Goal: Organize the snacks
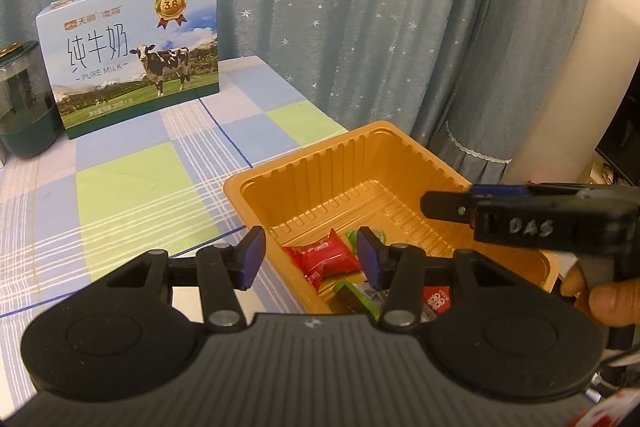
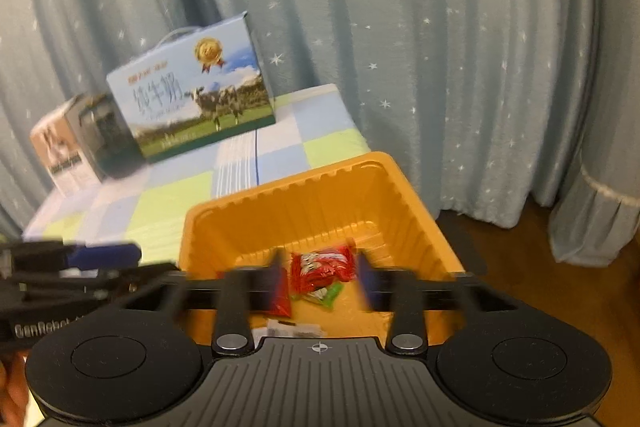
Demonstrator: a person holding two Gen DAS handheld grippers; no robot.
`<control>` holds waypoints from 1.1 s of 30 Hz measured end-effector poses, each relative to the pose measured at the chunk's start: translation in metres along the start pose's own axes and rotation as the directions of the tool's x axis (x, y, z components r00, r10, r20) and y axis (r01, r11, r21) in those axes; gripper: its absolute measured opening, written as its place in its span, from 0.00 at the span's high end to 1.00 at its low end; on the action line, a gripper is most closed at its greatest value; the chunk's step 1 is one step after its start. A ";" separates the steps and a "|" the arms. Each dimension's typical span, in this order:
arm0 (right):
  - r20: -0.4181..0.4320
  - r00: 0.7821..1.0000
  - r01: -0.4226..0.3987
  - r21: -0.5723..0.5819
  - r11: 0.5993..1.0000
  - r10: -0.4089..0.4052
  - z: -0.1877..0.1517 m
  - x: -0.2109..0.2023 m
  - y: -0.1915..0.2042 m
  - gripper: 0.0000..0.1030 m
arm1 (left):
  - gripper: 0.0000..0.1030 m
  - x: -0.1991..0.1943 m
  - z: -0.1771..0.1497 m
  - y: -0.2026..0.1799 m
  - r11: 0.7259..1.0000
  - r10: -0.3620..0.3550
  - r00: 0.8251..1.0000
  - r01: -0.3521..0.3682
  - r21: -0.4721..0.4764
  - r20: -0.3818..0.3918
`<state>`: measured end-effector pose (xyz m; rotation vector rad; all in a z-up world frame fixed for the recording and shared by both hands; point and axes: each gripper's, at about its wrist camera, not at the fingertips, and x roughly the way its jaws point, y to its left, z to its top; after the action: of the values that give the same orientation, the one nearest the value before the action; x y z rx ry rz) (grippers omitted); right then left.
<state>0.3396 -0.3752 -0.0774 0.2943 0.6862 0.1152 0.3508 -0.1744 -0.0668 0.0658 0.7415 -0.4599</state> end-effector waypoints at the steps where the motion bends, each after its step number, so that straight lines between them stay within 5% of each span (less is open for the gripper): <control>1: 0.005 1.000 -0.004 0.010 1.000 0.004 0.000 -0.001 -0.002 0.33 | 0.54 -0.001 -0.001 0.001 1.000 0.001 1.000 -0.001 -0.001 0.001; 19: 0.006 0.999 0.043 -0.007 0.999 -0.043 -0.005 -0.035 0.000 0.33 | 0.28 -0.021 -0.012 0.002 0.999 0.018 1.000 -0.018 -0.032 0.005; 33: -0.007 0.999 0.046 -0.018 0.999 -0.046 -0.018 -0.093 0.021 0.33 | 0.05 -0.075 -0.023 -0.008 0.997 0.034 0.999 -0.031 -0.071 0.038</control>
<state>0.2562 -0.3693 -0.0278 0.2610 0.6984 0.0788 0.2847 -0.1479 -0.0336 0.0027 0.7163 -0.4027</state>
